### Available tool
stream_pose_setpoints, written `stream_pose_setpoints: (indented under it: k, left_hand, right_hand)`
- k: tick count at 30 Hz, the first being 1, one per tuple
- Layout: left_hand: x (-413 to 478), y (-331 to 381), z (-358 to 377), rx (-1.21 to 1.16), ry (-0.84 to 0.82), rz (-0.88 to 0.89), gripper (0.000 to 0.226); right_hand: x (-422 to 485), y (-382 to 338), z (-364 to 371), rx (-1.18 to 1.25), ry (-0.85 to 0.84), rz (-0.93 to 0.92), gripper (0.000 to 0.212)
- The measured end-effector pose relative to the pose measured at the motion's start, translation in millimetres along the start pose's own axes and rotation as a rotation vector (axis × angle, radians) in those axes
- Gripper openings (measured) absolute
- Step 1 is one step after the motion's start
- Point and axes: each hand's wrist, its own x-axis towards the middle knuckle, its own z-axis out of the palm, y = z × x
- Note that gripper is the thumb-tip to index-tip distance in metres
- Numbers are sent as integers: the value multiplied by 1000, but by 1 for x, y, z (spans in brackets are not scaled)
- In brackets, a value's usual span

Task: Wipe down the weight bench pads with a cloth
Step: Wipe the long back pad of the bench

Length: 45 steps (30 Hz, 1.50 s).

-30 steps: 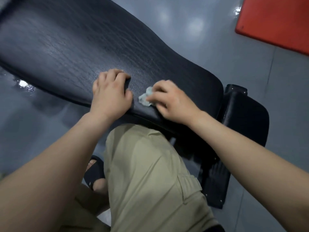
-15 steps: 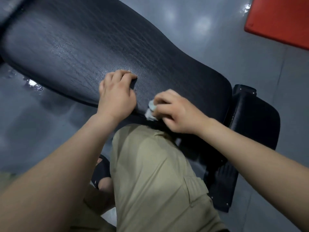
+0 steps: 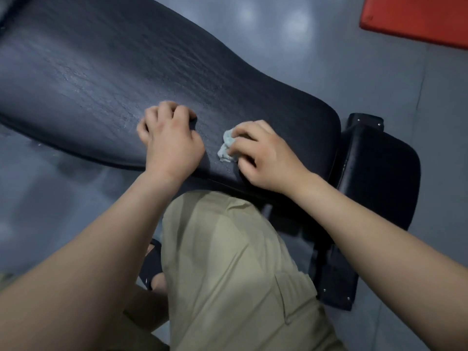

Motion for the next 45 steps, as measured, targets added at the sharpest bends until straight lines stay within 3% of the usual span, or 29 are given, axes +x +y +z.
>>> stream_pose_setpoints:
  k: [8, 18, 23, 35, 41, 45]
  left_hand:
    - [8, 83, 42, -13, -101, 242, 33]
    - [-14, 205, 123, -57, -213, 624, 32]
    - [-19, 213, 152, 80, -113, 715, 30]
    - [-21, 216, 160, 83, -49, 674, 29]
    - [-20, 215, 161, 135, -14, 694, 25]
    - [-19, 214, 161, 153, -17, 698, 24]
  right_hand:
    - [-91, 29, -28, -61, 41, 162, 13]
    - [-189, 75, -80, -102, 359, 565, 11]
    - [-197, 86, -66, -85, 286, 534, 20]
    - [-130, 171, -83, -217, 426, 592, 17]
    - [-169, 115, -78, -104, 261, 453, 20]
    - [-161, 121, -76, -146, 241, 453, 17]
